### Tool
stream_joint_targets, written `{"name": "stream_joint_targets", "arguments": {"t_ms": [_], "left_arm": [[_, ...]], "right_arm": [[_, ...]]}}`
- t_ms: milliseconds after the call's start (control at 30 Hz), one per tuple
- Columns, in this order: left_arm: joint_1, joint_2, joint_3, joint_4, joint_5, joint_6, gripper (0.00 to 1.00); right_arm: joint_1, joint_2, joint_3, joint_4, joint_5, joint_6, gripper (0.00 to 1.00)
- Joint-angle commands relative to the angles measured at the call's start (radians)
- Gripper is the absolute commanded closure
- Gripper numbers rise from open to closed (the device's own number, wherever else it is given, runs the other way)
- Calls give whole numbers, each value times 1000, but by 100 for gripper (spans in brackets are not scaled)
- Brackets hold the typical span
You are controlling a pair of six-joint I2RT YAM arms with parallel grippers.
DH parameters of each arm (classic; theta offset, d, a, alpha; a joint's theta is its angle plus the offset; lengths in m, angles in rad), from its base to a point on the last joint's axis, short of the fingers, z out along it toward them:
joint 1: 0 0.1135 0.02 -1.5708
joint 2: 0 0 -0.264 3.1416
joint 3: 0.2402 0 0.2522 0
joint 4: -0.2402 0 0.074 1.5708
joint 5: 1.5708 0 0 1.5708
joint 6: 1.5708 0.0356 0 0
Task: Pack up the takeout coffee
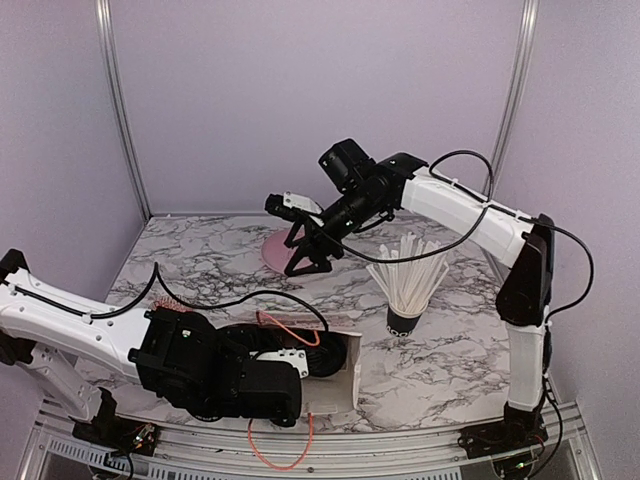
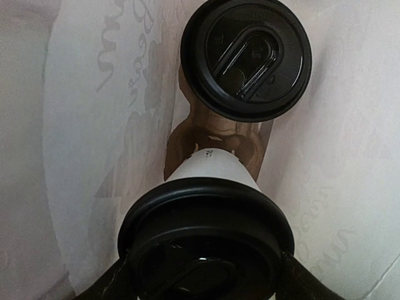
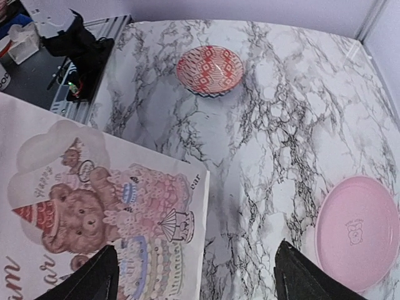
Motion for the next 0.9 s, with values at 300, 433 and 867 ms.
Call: {"name": "stream_joint_targets", "arguments": {"t_ms": [300,433,867], "left_arm": [[24,-68,-69,10,-41,-36,55],[29,-78,-89,46,-49,-15,55],[42,-86,-125,91,-54,9,55]], "right_arm": [[24,285,175,124,252,274,18],[25,316,164,123,319,279,18],[52,350,93,94,268,246,19]]}}
